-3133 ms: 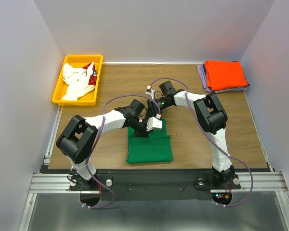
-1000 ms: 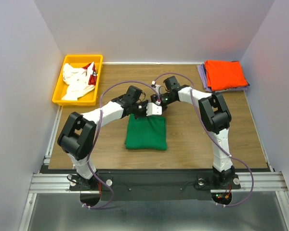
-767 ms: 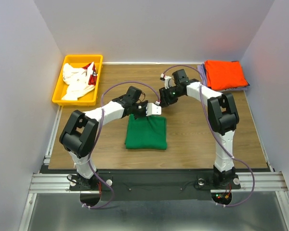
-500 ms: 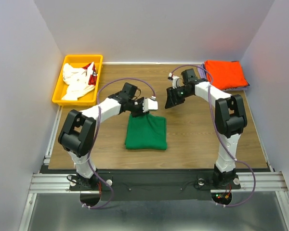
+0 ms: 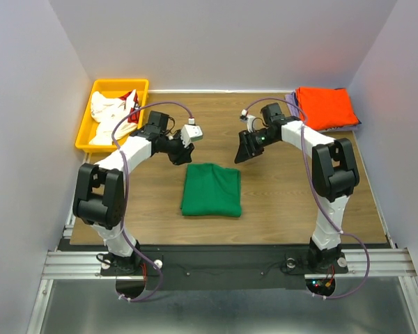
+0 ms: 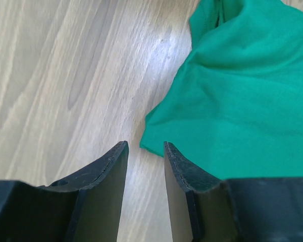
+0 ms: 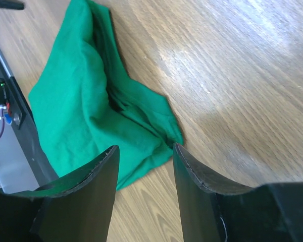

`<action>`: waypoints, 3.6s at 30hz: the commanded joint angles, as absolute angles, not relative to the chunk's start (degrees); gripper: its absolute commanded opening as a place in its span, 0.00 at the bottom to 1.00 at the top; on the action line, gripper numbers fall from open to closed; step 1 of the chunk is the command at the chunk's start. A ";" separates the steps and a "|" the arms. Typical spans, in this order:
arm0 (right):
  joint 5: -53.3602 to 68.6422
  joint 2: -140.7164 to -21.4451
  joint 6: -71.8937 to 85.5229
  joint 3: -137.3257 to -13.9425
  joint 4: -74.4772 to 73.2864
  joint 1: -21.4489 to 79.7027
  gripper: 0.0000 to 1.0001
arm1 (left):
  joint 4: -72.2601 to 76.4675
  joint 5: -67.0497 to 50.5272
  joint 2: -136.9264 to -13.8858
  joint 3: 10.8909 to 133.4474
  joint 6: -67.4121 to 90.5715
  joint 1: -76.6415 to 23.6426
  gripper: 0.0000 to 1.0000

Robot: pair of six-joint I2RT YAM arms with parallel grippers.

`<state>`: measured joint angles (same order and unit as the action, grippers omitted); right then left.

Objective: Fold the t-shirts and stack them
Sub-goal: Fold the tshirt

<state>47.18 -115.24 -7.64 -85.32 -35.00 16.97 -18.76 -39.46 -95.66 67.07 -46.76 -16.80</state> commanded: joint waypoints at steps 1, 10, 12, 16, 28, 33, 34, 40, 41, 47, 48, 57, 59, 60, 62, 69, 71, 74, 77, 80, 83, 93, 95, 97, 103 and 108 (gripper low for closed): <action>49.48 -116.10 -8.88 -85.34 -34.72 17.84 0.52 | -18.98 -42.36 -98.08 67.15 -42.37 -15.91 0.46; 50.27 -117.07 -10.55 -83.50 -34.63 19.60 0.50 | -19.16 -43.77 -103.62 70.14 -40.78 -14.15 0.46; 50.45 -117.16 -10.90 -83.06 -34.72 19.69 0.51 | -19.25 -44.56 -104.15 70.40 -40.78 -14.15 0.46; 51.33 -116.90 -11.42 -82.18 -34.72 19.86 0.51 | -19.25 -45.79 -105.82 70.75 -40.43 -14.06 0.45; 49.75 -114.35 -12.57 -80.07 -35.07 19.86 0.33 | -19.77 -46.49 -107.49 72.07 -40.96 -14.06 0.15; 47.29 -112.16 -12.57 -81.47 -35.51 19.78 0.10 | -21.00 -46.50 -107.40 72.07 -42.45 -14.06 0.00; 47.02 -111.80 -12.39 -81.74 -35.68 19.78 0.07 | -21.09 -46.41 -107.40 72.07 -42.54 -14.06 0.00; 42.99 -108.46 -11.78 -82.71 -37.35 19.78 0.01 | -21.09 -45.44 -107.23 71.98 -42.63 -13.54 0.00; 41.24 -107.06 -11.69 -82.53 -37.88 19.86 0.00 | -20.92 -45.27 -107.23 72.07 -42.63 -13.54 0.00; 32.90 -106.52 -13.09 -81.74 -39.46 19.78 0.01 | -20.48 -43.25 -106.70 72.51 -42.02 -13.18 0.00; 31.91 -108.09 -13.44 -82.00 -39.46 19.86 0.01 | -20.22 -43.07 -106.44 72.42 -41.75 -13.10 0.00; 28.74 -119.79 -10.90 -91.75 -38.76 19.86 0.01 | -17.75 -42.10 -105.56 72.68 -39.81 -12.39 0.00; 28.92 -120.67 -10.55 -92.63 -38.76 19.78 0.01 | -17.93 -42.28 -104.16 72.69 -40.69 -12.39 0.00; 29.00 -120.67 -10.46 -92.81 -38.67 19.86 0.01 | -17.76 -42.36 -103.63 72.51 -40.95 -12.39 0.00; 29.44 -120.94 -10.20 -93.07 -38.67 19.86 0.01 | -17.40 -42.71 -102.22 72.42 -41.57 -12.30 0.00; 32.34 -119.28 -9.14 -94.04 -38.76 19.86 0.01 | -15.64 -45.52 -99.58 70.93 -42.19 -11.43 0.00; 34.09 -118.66 -8.53 -94.39 -38.76 19.86 0.01 | -15.73 -46.14 -99.32 70.66 -42.45 -10.81 0.00; 35.24 -118.21 -7.47 -95.01 -38.85 19.86 0.01 | -16.26 -46.14 -100.10 70.75 -42.36 -9.76 0.00; 35.25 -119.70 -7.29 -95.97 -38.85 19.86 0.01 | -15.65 -43.95 -102.91 70.93 -41.84 -9.41 0.00; 34.46 -122.25 -7.12 -96.68 -38.85 19.95 0.01 | -15.38 -40.79 -107.83 72.42 -40.87 -9.23 0.00; 32.79 -124.97 -6.77 -97.90 -38.67 19.95 0.01 | -14.59 -39.82 -111.70 73.82 -38.85 -9.05 0.00; 21.54 -131.31 -5.45 -105.81 -38.23 19.78 0.01 | -11.78 -36.21 -116.19 79.27 -32.87 -9.05 0.00; 20.40 -131.92 -5.10 -108.53 -38.32 19.78 0.01 | -11.51 -36.30 -116.02 80.15 -31.73 -8.88 0.06; 20.04 -131.23 -4.31 -109.94 -38.41 19.78 0.03 | -10.81 -36.56 -113.66 80.07 -30.77 -8.62 0.22; 26.62 -121.83 -0.26 -107.67 -38.41 19.78 0.59 | -8.26 -43.06 -100.04 77.26 -25.58 -4.92 0.66; 35.05 -116.72 3.86 -104.07 -34.37 19.78 0.58 | -1.60 -51.83 -92.03 72.17 -10.70 -5.10 0.97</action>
<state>27.62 -122.98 0.12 -104.90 -38.96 19.86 -8.47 -42.02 -100.36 75.33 -23.40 -4.47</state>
